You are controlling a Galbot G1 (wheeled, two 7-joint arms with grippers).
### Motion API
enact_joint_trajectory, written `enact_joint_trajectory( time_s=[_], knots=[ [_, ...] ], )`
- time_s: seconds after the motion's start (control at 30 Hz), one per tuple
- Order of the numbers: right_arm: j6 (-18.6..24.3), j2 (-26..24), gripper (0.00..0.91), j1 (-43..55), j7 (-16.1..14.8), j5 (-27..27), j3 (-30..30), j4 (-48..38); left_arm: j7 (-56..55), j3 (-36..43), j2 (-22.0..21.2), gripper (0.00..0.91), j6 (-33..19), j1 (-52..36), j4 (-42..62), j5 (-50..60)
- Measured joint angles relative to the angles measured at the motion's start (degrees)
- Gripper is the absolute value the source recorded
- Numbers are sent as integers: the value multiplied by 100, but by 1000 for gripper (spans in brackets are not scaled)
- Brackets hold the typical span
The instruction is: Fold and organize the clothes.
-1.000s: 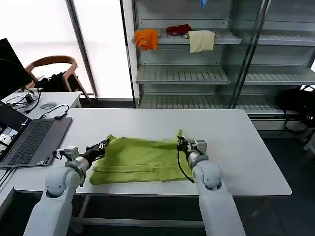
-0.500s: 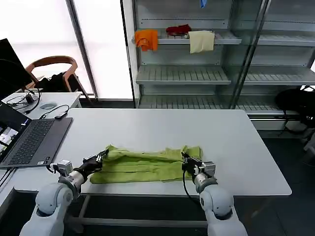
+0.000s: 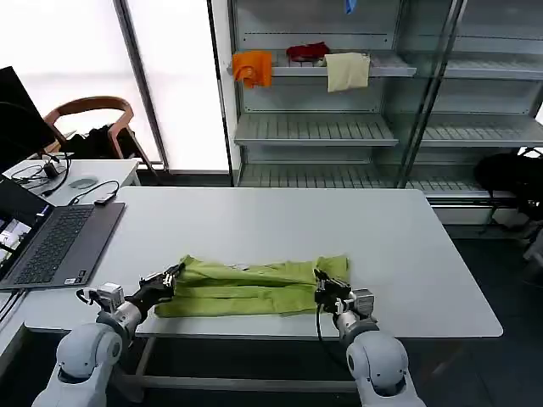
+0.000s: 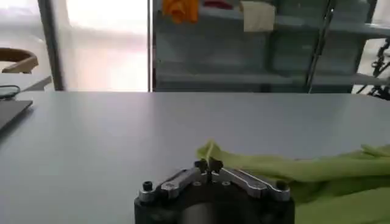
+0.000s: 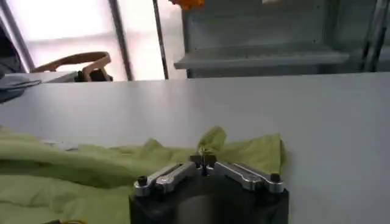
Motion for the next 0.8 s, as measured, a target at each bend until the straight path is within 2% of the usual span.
enact_joint_trajectory(
  time_s=[0.3,0.5,0.6,0.8],
  knots=[
    [14,13,907,-80,37,-749,27,93,-77,23,-110,907,-89,147,-191,571],
    [38,-14,907,-77,115,-1025,119,213,-234,-75,-193,907,-120,216,-329,756],
    [140,-10,907,-36,186,-957,196,284,-369,-140,-238,907,-163,276,-400,736],
    [617,0,907,154,305,-401,395,364,-782,-194,-435,907,-325,565,-562,425]
  ],
)
